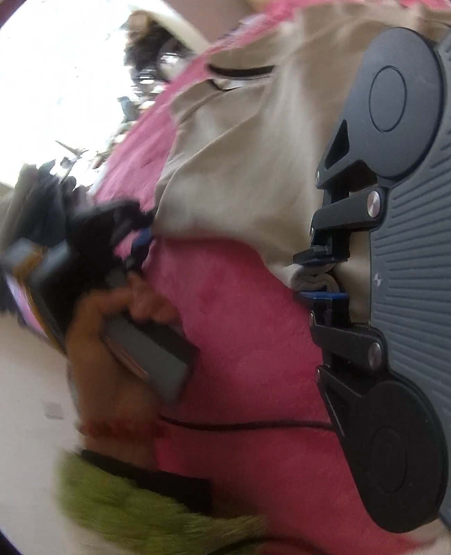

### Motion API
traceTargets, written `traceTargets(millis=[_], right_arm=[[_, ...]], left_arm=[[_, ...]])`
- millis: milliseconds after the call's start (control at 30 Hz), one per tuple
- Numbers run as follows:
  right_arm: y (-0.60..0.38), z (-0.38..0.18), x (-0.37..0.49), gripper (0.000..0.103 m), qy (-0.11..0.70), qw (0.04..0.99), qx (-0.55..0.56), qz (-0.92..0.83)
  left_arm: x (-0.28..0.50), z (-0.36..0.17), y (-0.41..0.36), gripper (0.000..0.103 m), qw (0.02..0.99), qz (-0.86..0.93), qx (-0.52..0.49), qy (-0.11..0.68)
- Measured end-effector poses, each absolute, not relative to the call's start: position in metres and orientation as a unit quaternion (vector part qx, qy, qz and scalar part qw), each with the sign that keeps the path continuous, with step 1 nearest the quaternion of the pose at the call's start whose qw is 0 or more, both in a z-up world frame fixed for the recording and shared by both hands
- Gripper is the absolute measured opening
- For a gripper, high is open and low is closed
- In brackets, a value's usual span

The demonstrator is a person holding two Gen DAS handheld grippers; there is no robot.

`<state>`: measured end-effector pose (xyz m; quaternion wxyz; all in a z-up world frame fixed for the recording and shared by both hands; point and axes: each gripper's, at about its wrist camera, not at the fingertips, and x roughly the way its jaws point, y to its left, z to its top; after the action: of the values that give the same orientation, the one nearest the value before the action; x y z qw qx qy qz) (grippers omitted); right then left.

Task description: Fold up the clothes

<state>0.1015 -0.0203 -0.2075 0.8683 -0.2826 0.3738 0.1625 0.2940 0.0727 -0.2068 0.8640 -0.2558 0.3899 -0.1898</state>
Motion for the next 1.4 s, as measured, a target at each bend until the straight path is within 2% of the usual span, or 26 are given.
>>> traceTargets(millis=[133,267,333,433,500,533,567,700,800,833,867,900,967,1033,1100,1167,1233,1333,1400], right_arm=[[-0.017,-0.200,0.092,0.030,0.359,0.879,-0.279,0.146],[-0.041,-0.168,0.080,0.032,0.338,0.912,-0.186,0.138],[-0.056,-0.154,0.074,0.031,0.325,0.925,-0.149,0.124],[-0.086,-0.139,0.078,0.030,0.312,0.941,-0.099,0.085],[-0.108,-0.133,0.082,0.030,0.305,0.948,-0.072,0.049],[-0.118,-0.132,0.086,0.031,0.302,0.951,-0.062,0.032],[-0.129,-0.131,0.089,0.030,0.299,0.953,-0.052,0.018],[-0.174,-0.138,0.103,0.030,0.302,0.953,-0.004,-0.011],[-0.213,-0.169,0.124,0.029,0.355,0.933,0.035,-0.042],[-0.227,-0.185,0.132,0.022,0.387,0.918,0.048,-0.067],[-0.242,-0.193,0.131,0.022,0.387,0.916,0.077,-0.071],[-0.247,-0.187,0.127,0.018,0.380,0.917,0.093,-0.073],[-0.254,-0.171,0.117,0.022,0.365,0.920,0.118,-0.081],[-0.261,-0.163,0.106,0.021,0.364,0.913,0.163,-0.084],[-0.266,-0.166,0.095,0.021,0.382,0.890,0.237,-0.080],[-0.271,-0.170,0.083,0.026,0.397,0.861,0.309,-0.075],[-0.277,-0.174,0.072,0.033,0.410,0.826,0.380,-0.070],[-0.282,-0.182,0.055,0.033,0.419,0.771,0.476,-0.061],[-0.279,-0.190,0.051,0.034,0.418,0.758,0.498,-0.054]], left_arm=[[0.287,-0.180,0.079,0.016,0.879,-0.186,-0.255,0.359],[0.269,-0.135,0.074,0.021,0.879,-0.264,-0.225,0.327],[0.265,-0.131,0.059,0.022,0.853,-0.316,-0.200,0.363],[0.260,-0.152,0.032,0.022,0.797,-0.374,-0.175,0.441],[0.259,-0.170,0.019,0.022,0.802,-0.343,-0.126,0.472],[0.259,-0.179,0.013,0.014,0.804,-0.329,-0.102,0.486],[0.259,-0.183,0.014,0.009,0.811,-0.324,-0.093,0.479],[0.269,-0.184,0.025,0.009,0.806,-0.313,-0.124,0.488],[0.269,-0.190,0.032,0.009,0.802,-0.313,-0.135,0.490],[0.269,-0.187,0.026,0.009,0.802,-0.313,-0.134,0.491],[0.270,-0.187,0.024,0.009,0.801,-0.314,-0.135,0.491],[0.270,-0.187,0.024,0.009,0.801,-0.314,-0.137,0.492],[0.271,-0.186,0.026,0.009,0.798,-0.316,-0.141,0.493],[0.271,-0.185,0.026,0.009,0.794,-0.318,-0.148,0.496],[0.270,-0.181,0.026,0.012,0.796,-0.318,-0.149,0.494],[0.265,-0.172,0.025,0.022,0.807,-0.317,-0.137,0.479],[0.252,-0.153,0.021,0.025,0.824,-0.336,-0.112,0.442],[0.222,-0.127,0.005,0.032,0.810,-0.428,-0.073,0.395],[0.196,-0.119,-0.011,0.034,0.795,-0.478,-0.031,0.374]])
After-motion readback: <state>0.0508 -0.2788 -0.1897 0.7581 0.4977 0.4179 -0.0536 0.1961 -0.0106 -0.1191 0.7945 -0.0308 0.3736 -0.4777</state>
